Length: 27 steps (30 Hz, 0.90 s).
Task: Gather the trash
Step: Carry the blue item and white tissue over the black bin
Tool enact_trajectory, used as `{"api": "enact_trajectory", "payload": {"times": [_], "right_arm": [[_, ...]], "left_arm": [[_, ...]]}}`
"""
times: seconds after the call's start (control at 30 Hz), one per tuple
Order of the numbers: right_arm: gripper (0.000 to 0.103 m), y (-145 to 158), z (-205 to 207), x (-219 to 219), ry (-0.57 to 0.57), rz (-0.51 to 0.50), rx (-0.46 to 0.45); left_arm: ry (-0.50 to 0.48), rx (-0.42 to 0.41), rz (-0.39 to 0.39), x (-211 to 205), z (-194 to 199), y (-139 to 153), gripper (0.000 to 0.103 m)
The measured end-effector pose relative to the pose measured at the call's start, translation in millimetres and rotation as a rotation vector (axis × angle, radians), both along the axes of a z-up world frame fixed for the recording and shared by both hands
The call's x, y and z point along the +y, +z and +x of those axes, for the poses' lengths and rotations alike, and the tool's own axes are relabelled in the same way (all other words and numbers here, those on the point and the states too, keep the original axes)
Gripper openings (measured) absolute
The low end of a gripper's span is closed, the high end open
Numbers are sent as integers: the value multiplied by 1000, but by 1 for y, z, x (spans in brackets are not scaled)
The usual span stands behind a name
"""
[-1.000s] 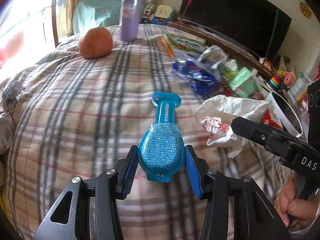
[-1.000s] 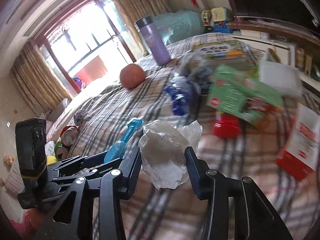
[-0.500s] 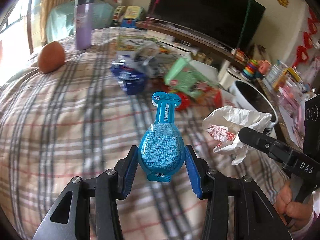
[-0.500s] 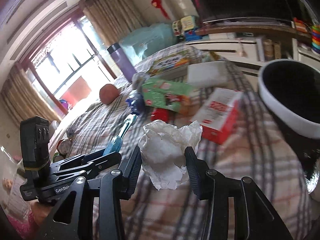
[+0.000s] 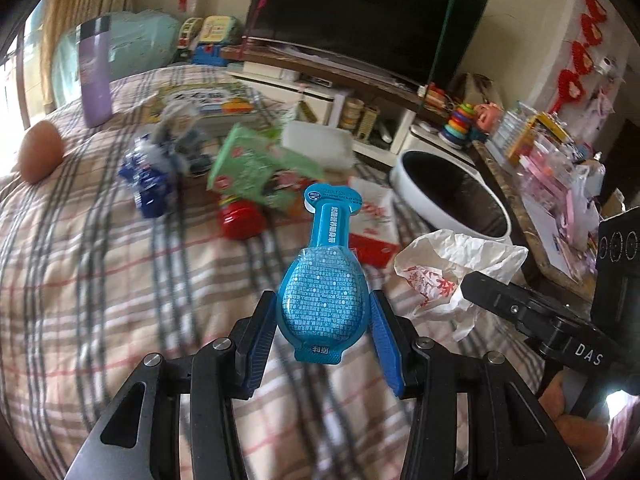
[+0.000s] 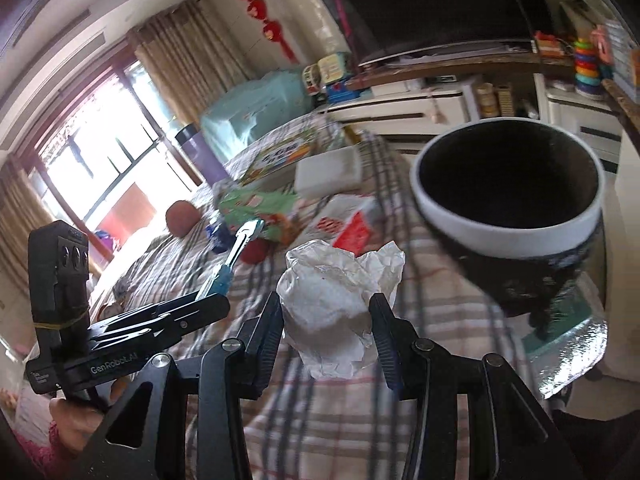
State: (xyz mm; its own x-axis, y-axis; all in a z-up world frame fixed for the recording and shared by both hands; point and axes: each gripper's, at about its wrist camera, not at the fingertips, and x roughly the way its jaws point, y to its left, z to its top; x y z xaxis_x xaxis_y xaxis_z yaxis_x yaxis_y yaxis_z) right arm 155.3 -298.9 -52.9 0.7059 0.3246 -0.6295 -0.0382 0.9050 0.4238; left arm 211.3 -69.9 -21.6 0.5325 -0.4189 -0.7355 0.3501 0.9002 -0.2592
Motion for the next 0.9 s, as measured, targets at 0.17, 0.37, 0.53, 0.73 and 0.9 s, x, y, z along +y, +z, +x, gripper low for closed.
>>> {"api": "enact_trajectory", "payload": {"times": [0.17,0.37,0.53,0.73,0.9], "right_arm": [[44,4,-4,-23,-51,-7,-13],[44,9,-5,-49,-98,-7,-26],[44,13,-5,-65,-126,-12,-35],[44,16,0,-84,-156,-12,-43],[44,17,5,-97,-183,-16,-44]], "left_arm": [[-34,-5,-6,-21,8,2,45],[-69,-13,-4,-44,19,3,45],[-101,-18,-4,-64,31,4,45],[-132,-29,2,-85,43,3,45],[-149,-28,6,-98,52,1,45]]}}
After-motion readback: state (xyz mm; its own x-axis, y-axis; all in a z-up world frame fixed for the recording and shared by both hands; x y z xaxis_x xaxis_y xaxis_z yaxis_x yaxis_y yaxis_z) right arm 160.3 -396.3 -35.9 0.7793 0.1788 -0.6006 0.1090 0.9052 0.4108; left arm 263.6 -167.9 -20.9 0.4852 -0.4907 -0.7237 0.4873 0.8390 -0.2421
